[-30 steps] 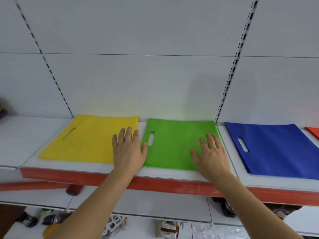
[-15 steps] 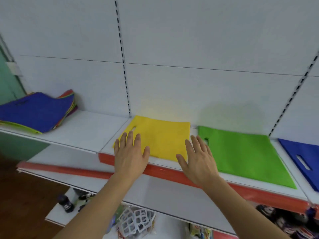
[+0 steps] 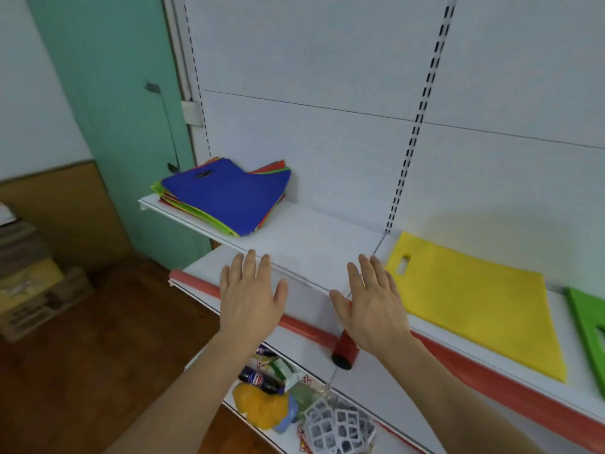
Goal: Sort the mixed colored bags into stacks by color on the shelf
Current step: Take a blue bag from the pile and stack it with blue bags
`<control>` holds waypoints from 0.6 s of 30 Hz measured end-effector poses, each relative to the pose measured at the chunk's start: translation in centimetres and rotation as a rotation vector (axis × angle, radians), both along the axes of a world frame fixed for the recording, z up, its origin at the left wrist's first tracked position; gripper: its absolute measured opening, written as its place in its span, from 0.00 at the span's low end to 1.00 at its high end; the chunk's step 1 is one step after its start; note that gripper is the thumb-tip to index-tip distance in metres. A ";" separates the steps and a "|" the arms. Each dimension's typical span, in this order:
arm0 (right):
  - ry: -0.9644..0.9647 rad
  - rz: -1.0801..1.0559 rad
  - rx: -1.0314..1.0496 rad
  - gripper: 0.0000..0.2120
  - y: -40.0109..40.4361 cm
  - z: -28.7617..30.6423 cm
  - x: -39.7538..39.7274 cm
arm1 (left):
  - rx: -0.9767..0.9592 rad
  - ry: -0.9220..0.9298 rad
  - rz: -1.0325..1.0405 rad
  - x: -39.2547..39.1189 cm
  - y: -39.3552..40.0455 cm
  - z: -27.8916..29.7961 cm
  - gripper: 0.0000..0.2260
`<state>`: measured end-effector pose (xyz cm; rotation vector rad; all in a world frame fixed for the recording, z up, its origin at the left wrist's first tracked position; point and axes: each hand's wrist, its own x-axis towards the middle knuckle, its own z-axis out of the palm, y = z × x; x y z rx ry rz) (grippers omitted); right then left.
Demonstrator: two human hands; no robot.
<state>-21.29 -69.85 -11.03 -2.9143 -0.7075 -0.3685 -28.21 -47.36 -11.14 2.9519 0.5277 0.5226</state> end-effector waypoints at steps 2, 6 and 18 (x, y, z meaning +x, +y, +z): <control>-0.010 0.037 0.003 0.36 3.4 -0.3 1.8 | 0.007 0.011 0.021 1.0 3.1 -0.1 0.31; -0.009 0.084 0.042 0.36 10.1 -0.2 5.8 | 0.012 0.027 0.078 3.4 9.1 0.6 0.30; -0.001 0.198 0.009 0.42 25.8 0.5 14.6 | 0.004 0.016 0.167 10.3 22.9 2.3 0.29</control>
